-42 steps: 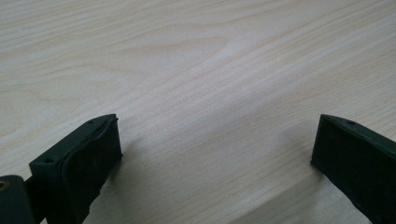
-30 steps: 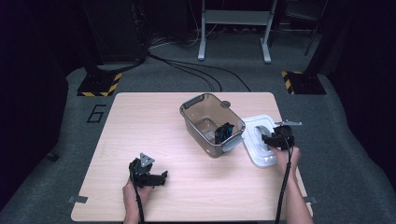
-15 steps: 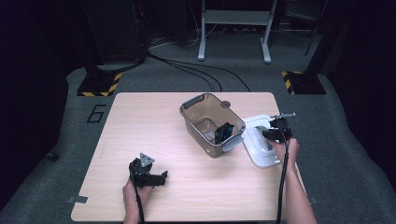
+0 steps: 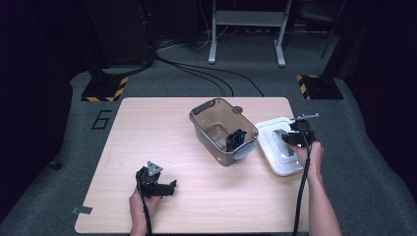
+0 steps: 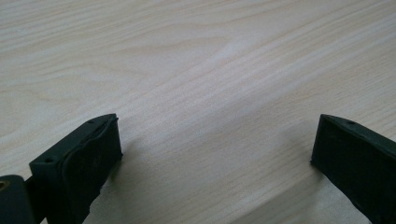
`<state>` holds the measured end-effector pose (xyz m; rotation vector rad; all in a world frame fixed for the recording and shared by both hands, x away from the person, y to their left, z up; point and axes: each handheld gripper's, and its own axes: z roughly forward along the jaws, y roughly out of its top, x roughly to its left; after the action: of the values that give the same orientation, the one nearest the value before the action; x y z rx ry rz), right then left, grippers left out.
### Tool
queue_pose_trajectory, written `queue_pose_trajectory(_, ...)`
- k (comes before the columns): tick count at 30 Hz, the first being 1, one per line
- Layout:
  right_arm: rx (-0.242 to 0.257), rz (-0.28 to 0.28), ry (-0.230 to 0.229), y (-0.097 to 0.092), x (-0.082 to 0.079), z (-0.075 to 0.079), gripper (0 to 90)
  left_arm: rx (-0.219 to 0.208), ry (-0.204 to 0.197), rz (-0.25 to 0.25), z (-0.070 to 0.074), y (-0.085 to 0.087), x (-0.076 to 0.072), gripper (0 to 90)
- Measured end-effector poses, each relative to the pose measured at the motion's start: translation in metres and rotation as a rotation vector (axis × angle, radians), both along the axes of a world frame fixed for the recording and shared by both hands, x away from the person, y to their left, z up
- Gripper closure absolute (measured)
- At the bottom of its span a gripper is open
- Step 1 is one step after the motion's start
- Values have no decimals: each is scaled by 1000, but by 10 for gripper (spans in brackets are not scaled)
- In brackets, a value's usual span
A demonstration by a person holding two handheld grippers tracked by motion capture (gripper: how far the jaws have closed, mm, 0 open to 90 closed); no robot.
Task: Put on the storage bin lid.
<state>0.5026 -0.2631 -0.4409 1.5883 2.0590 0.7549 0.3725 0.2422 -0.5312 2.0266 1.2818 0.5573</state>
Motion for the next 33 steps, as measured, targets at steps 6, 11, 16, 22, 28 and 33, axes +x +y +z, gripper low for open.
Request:
queue_pose_trajectory(6,-7,2,-10,-3,-4,15,665,0,0,-2,0,0,0,13)
queue_pose_trajectory(11,-13,6,-17,-7,-7,30,665,0,0,0,0,0,0,13)
queue_pose_trajectory(16,-11,15,-17,-9,-7,41,665,0,1,-2,0,0,0,13)
queue_pose_trajectory(22,-12,28,-29,-9,-6,65,665,0,9,-3,1,0,0,13)
queue_pose_trajectory(28,-14,47,-50,-4,-5,87,665,0,10,-2,1,0,0,13)
queue_pose_trajectory(33,-13,62,-60,2,-4,101,665,0,10,-1,1,0,0,13)
